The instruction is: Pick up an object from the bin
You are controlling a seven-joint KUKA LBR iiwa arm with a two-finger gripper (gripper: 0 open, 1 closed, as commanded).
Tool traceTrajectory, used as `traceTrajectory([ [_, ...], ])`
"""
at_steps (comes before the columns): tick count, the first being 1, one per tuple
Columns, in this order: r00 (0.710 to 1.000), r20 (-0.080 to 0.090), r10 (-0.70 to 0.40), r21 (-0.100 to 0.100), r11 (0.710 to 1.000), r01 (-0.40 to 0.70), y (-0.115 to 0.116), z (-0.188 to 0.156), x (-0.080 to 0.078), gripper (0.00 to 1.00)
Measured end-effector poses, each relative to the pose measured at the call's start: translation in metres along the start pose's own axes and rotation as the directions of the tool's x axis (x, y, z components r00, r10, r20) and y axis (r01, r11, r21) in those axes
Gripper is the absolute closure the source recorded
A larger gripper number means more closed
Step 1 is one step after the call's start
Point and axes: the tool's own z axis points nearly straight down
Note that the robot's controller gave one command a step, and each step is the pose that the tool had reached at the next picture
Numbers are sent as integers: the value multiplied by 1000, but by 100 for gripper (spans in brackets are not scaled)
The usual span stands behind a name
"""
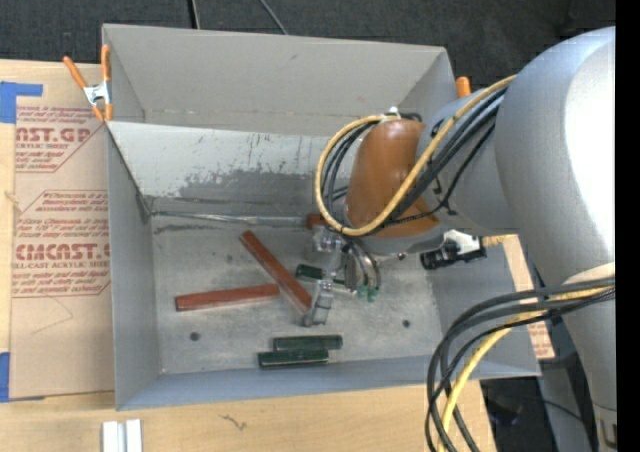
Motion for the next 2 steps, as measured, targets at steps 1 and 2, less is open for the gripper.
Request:
traceTrajectory([
  [1, 1000, 0, -1, 0, 1000, 1, 0, -1, 0, 100],
  [2, 1000, 8, -1, -3, 1000, 1, 1, -109, -2, 100],
])
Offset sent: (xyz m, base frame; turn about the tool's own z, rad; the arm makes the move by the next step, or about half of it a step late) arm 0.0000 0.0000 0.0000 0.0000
